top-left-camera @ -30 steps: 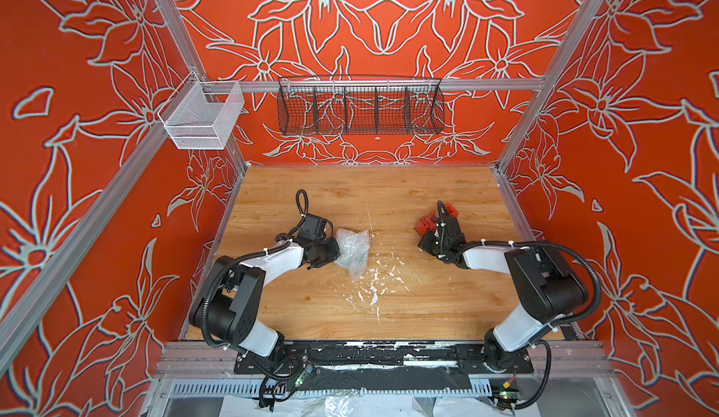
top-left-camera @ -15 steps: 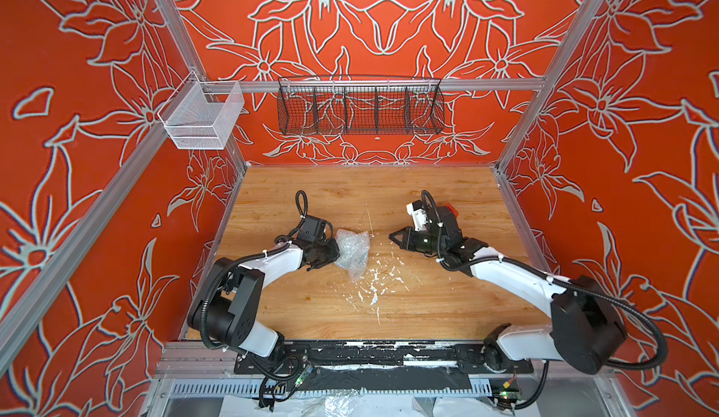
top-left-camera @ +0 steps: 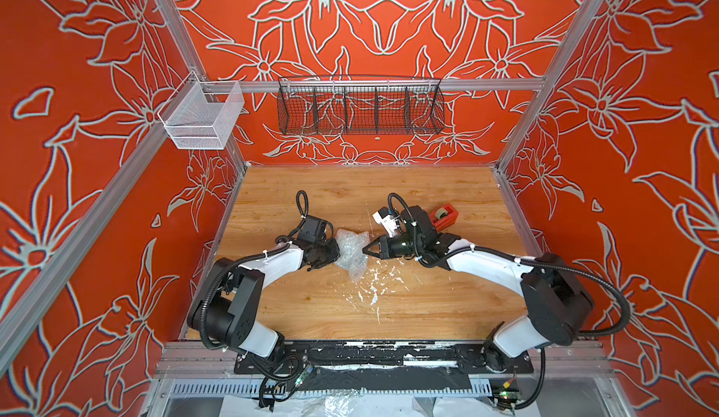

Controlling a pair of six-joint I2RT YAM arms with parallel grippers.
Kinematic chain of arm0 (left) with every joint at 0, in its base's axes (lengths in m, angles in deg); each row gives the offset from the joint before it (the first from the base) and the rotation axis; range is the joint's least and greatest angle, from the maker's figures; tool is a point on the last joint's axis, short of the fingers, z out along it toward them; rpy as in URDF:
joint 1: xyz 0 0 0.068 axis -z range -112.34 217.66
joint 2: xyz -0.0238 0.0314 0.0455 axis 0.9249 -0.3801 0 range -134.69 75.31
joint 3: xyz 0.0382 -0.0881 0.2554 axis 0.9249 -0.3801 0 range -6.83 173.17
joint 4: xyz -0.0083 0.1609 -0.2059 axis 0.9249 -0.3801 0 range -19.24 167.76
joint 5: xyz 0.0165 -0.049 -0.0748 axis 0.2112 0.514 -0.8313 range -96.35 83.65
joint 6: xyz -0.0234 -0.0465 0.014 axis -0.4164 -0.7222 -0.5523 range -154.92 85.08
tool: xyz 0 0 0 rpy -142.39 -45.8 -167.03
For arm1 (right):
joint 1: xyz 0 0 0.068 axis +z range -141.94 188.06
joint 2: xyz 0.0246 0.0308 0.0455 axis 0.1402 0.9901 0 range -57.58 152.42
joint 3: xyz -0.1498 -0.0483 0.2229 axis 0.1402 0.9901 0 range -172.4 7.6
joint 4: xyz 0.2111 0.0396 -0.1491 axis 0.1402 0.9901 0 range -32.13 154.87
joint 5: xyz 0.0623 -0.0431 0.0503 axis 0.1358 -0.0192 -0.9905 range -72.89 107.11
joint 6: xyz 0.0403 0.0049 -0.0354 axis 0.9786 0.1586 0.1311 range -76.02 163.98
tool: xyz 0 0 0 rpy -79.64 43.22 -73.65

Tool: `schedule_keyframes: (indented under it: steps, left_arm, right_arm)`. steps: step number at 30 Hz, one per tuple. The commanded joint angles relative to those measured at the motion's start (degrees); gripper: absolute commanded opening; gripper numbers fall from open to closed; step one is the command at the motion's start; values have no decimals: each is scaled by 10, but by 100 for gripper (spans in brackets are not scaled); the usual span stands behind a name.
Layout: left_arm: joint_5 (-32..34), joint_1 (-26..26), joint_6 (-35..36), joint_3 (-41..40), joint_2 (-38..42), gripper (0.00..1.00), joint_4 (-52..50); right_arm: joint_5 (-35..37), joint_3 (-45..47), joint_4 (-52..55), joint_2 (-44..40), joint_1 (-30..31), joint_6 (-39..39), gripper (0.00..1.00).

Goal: Wrap bowls in bubble wrap
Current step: Stick the tape on the bubble wrap.

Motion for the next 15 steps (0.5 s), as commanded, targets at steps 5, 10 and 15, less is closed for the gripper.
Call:
schedule_keyframes:
  steps: [5, 10, 15]
  left_arm:
    - [18, 7, 7, -21, 1, 2, -61]
    - [21, 7, 7, -20, 4, 2, -65]
    - [24, 7, 7, -19, 6, 2, -67]
  right_arm:
    - [-71, -66, 36, 60, 8, -57, 0]
    - [-84, -92, 44, 89, 11, -64, 0]
    - [-84, -98, 67, 106, 11, -77, 0]
